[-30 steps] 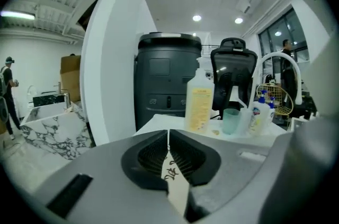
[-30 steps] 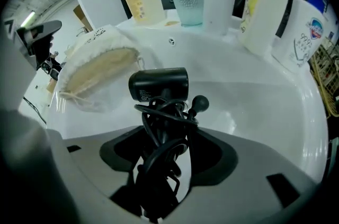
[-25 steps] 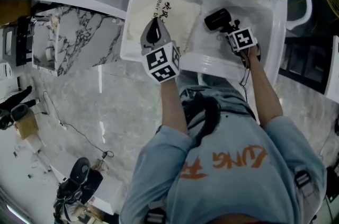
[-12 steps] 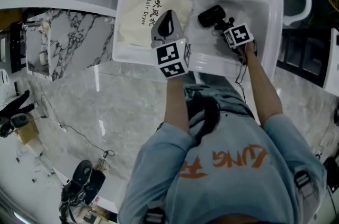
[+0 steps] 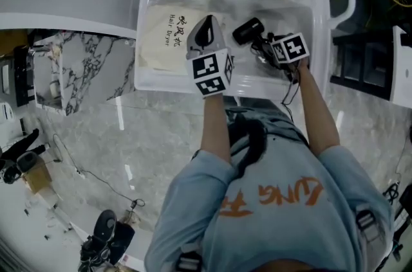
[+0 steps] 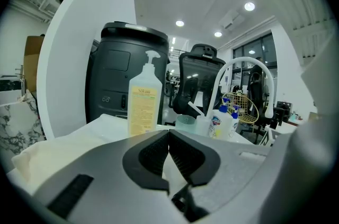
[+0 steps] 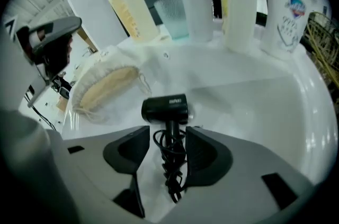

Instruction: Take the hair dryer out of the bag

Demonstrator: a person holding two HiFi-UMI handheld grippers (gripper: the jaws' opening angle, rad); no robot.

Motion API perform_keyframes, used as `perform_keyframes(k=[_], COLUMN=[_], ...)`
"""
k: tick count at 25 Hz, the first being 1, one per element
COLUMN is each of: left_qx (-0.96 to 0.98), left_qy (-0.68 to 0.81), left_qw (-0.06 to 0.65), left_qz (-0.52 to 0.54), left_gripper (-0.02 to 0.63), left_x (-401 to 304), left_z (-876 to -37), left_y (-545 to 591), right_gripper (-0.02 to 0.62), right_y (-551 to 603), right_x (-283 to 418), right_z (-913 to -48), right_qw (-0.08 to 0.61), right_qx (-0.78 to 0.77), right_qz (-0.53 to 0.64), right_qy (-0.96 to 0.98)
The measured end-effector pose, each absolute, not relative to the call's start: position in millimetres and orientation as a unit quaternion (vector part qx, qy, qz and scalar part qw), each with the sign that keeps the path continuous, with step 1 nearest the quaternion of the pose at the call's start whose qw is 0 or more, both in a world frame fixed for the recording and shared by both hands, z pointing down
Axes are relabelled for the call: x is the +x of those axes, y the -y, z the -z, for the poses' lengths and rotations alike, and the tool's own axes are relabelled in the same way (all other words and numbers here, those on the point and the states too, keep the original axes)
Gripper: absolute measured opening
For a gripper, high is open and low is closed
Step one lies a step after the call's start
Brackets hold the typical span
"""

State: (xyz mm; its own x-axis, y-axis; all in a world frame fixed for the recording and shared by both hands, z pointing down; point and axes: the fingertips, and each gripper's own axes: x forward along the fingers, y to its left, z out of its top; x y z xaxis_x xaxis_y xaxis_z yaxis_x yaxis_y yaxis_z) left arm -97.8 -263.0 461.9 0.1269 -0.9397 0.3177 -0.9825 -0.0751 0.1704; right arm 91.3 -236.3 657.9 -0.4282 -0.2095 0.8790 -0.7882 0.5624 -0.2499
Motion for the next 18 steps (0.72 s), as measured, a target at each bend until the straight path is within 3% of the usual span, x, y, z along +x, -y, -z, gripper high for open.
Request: perform_keyframes(k=[7,15,18], left_qx=[0.747,0.744,0.742], left_qy=[0.647,0.660,0.666], left_qw=[0.148,0.099,0.080], left_qz=[-0.041,-0.012,-0.001], left_gripper=[0.003,0.003,0.003], left_x=[-75.2,-87.9,-96.1], left_z=[-430.0,-373.6,-351.5], left_y=[279.4,290.4,291.7], right_gripper=[0.113,0.001,0.000], right_y=[282.1,300.6,308.6], right_x=[43.3,6.7,3.3], right_z=[-532.8,-393.8,-355.4], right_qw=[0.238,0.091,0.046], right_qx=[0.337,0.361,0.372], right_qz=[-0.247,-0.113,-0.089], right_qy=[0.877,0.921,0.923])
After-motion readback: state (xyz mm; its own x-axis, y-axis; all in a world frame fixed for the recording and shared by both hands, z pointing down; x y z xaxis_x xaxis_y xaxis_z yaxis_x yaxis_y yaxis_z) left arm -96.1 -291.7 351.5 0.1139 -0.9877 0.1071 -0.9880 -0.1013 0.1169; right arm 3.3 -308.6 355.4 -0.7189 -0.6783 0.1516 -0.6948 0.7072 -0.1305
